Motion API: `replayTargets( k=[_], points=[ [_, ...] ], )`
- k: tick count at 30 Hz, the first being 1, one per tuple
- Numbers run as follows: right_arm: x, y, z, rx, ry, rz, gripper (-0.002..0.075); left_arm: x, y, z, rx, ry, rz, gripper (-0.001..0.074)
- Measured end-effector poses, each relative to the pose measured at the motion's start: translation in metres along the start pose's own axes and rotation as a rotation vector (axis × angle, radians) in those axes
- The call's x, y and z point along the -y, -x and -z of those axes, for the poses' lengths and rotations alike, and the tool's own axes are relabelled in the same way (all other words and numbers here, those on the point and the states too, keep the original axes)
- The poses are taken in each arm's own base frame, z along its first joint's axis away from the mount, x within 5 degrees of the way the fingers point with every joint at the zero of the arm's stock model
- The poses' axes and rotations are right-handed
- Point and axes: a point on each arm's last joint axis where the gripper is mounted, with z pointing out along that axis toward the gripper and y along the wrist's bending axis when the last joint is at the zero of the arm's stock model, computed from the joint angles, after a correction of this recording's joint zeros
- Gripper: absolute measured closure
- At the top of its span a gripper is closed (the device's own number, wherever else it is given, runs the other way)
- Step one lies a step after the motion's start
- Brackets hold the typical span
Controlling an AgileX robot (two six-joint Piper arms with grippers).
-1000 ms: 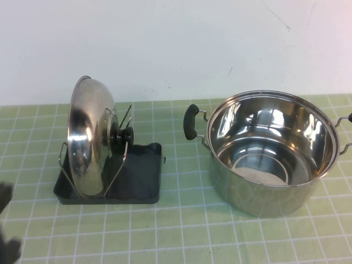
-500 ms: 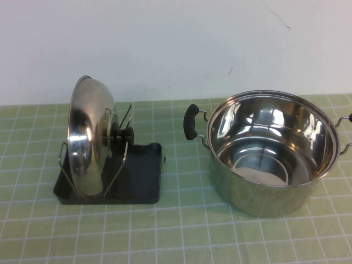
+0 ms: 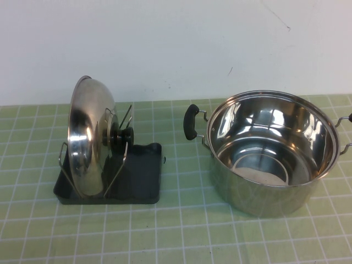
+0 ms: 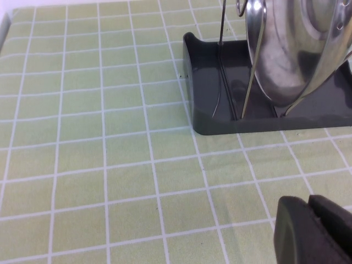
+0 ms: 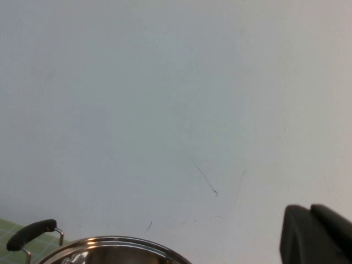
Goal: Put pot lid on rack
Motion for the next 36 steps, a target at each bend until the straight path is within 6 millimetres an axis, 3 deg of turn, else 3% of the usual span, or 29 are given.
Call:
replayTargets(
  k=[6,12,18,22,26,36],
  points=[
    [0.001,-0.005,0.000,-0.046,-0.017,-0.024,0.0727,0.000,0.000,0.000,0.000,0.000,-0.003,0.0736],
    [-0.008,-0.054,0.006,-0.395,0.022,-0.120,0.0727,0.000,0.000,0.000,0.002,-0.001,-0.003,0.0736],
    [-0.030,-0.097,0.009,-0.278,0.144,-0.088,0.0727,0.000,0.000,0.000,0.002,-0.001,-0.003,0.0736],
    [-0.023,-0.098,0.010,-0.183,0.022,-0.007,0.0727,0.000,0.000,0.000,0.002,-0.001,-0.006,0.0736],
    [-0.017,-0.099,0.016,-0.186,-0.100,-0.048,0.0727,0.000,0.000,0.000,0.002,-0.001,-0.006,0.0736],
    [-0.015,-0.143,0.027,-0.456,-0.249,-0.069,0.0727,0.000,0.000,0.000,0.002,-0.001,-0.006,0.0736]
  ],
)
